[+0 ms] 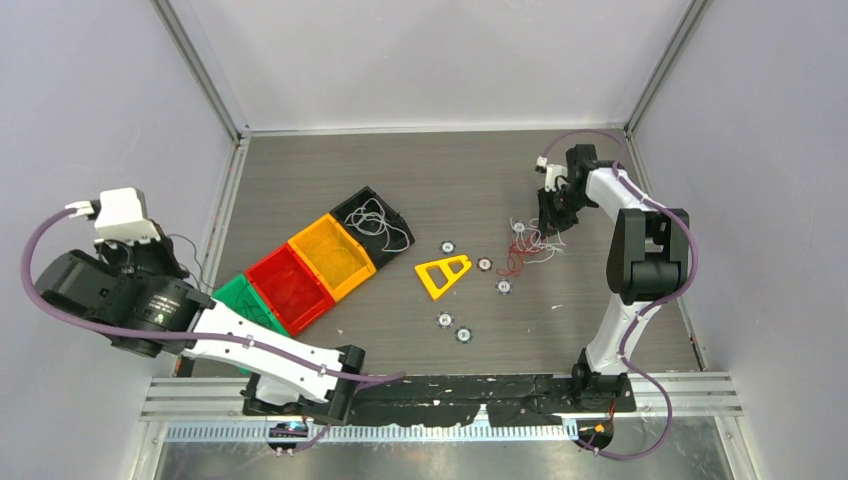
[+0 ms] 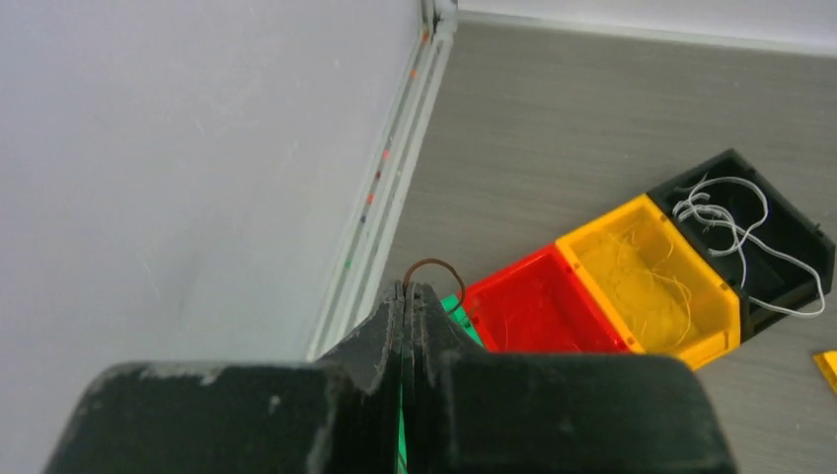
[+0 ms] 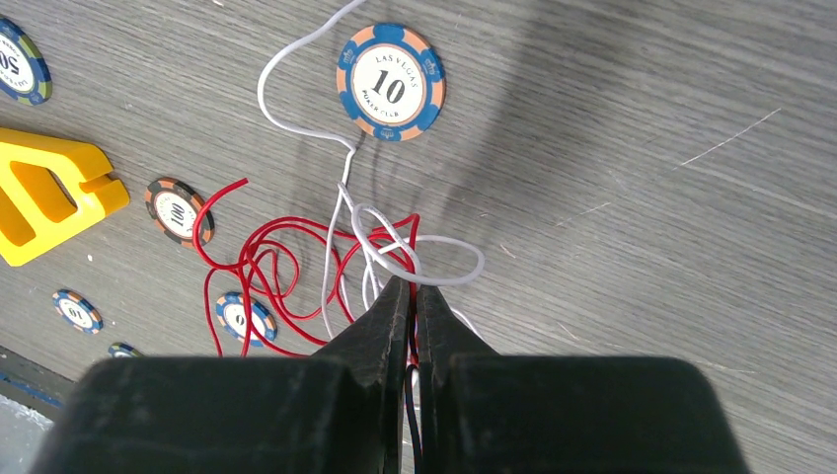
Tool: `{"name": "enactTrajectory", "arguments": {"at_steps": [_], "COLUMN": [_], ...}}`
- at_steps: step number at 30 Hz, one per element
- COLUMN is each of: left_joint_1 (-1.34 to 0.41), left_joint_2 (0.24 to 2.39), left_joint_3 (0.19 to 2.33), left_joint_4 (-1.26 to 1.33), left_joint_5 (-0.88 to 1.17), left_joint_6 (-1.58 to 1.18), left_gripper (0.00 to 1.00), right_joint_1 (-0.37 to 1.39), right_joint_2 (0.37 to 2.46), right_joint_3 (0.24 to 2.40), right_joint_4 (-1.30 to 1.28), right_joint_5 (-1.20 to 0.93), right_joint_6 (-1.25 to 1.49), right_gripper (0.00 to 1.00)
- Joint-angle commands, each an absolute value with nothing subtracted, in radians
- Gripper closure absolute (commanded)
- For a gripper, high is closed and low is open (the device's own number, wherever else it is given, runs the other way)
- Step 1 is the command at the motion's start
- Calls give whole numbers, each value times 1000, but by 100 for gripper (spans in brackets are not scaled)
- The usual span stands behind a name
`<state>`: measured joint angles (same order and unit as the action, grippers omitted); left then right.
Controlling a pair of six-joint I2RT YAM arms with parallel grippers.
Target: Untangle the cables
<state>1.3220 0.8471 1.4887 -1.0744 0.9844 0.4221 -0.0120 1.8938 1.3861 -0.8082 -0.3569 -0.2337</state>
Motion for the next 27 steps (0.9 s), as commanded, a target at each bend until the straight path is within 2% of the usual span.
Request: {"name": "enactTrajectory", "arguments": {"at_steps": [1, 4, 8, 11, 19, 23, 27], "left_joint_1": [1329, 1327, 1272, 1241, 995, 976, 976], "left_joint_2": [830, 823, 827, 808, 777, 917, 1072], "left_joint_3": [1406, 1342, 1217, 1108, 812, 767, 784], "left_joint_4": [-1258, -1336, -1338, -1340, -898, -716, -734], "left_joint_5": [926, 911, 827, 844, 684, 596, 541], "left_joint_6": [699, 804, 855, 923, 709, 678, 778], "left_gripper": [100, 100, 100, 100, 100, 100, 100], "right_joint_1": [-8, -8, -8, -9, -8, -8, -9], "right_joint_2": [1852, 1855, 1863, 1866, 1871, 1870, 1874], "right_joint_3": [1392, 1387, 1387, 1389, 1389, 1388, 1396], "right_joint_4": [-801, -799, -799, -799, -806, -814, -822], "right_joint_5": [-360, -360, -366, -369, -370, -377, -385], "right_joint_6": [-244, -245, -239, -236, -237, -247, -249], "right_gripper": [90, 90, 90, 90, 90, 90, 90]}}
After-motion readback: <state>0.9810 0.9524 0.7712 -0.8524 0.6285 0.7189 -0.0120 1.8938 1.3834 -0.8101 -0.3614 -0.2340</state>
